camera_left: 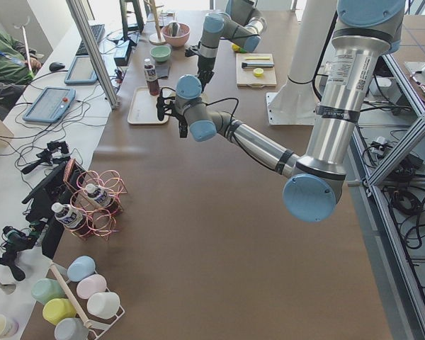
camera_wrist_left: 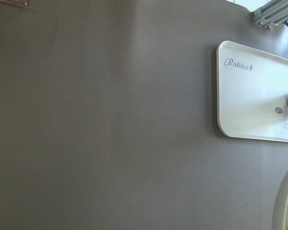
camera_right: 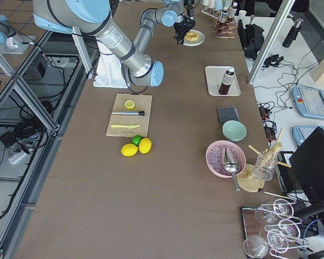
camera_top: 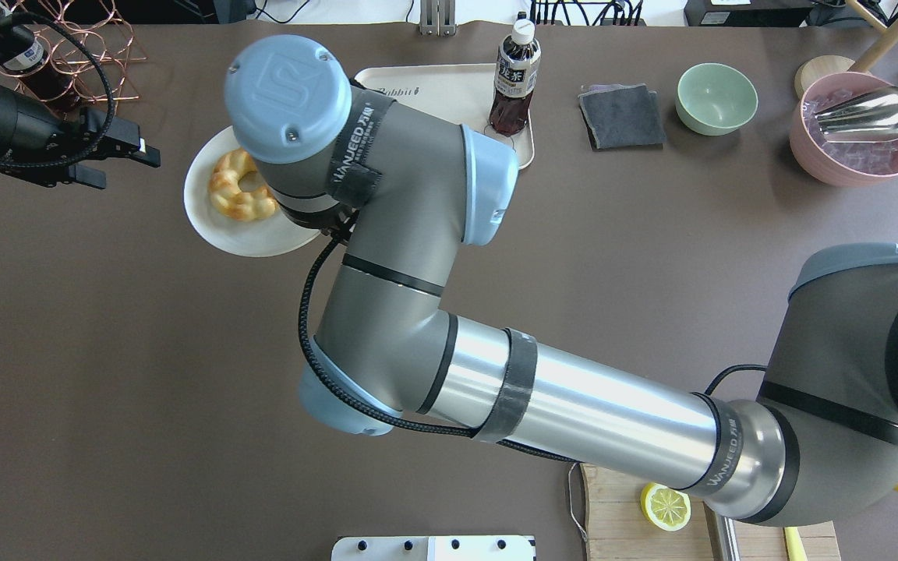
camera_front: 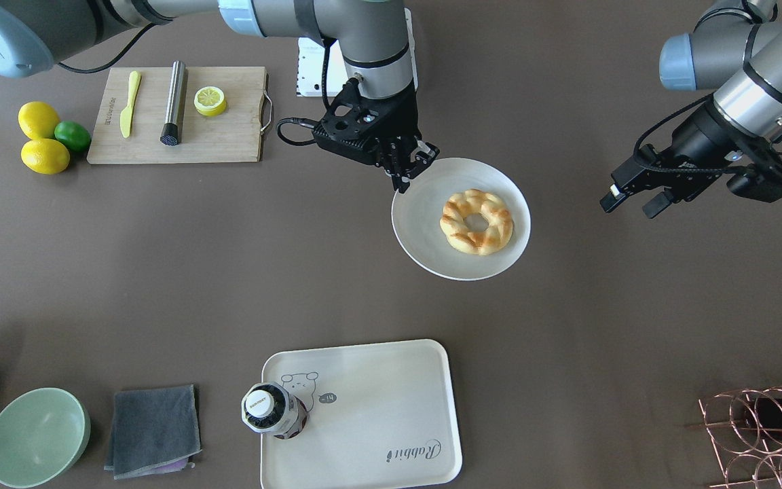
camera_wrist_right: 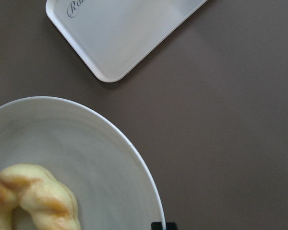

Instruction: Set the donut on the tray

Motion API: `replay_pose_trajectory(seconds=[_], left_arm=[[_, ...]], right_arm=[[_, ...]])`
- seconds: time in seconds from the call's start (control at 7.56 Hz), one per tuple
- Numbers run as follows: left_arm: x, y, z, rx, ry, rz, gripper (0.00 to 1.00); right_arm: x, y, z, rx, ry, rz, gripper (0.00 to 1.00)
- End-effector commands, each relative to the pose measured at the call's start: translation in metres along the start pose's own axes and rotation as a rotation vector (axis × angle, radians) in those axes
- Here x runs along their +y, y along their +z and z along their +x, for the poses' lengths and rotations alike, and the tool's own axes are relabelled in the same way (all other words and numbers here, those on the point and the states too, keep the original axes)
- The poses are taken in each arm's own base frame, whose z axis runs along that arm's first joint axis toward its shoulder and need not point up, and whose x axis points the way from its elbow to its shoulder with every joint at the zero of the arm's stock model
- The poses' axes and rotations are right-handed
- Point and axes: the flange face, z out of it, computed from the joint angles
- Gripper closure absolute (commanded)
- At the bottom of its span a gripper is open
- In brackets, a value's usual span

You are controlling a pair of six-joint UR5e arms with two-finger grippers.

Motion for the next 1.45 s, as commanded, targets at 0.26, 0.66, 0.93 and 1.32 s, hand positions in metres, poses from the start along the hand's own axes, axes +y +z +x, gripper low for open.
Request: replay_pose_trajectory(seconds=[0.26, 0.66, 0.93, 1.32], left_arm=[[0.024, 0.020, 0.016, -0.002, 0.030, -0.006, 0.39], [0.026, 0.016, 0.016, 0.001, 0.035, -0.008, 0.82], [0.026, 0.016, 0.014, 0.000, 0.032, -0.010, 0.89], [0.027, 0.018, 0.014, 0.000, 0.031, -0.016, 0.87]], right_arm=[[0.033, 0.003, -0.033, 0.011, 0.036, 0.028, 1.00], [0.023, 0.003, -0.033, 0.011, 0.038, 0.036, 1.00], [0.024, -0.002, -0.033, 0.005, 0.037, 0.030, 1.00], [0.024, -0.005, -0.033, 0.000, 0.039, 0.026, 1.00]])
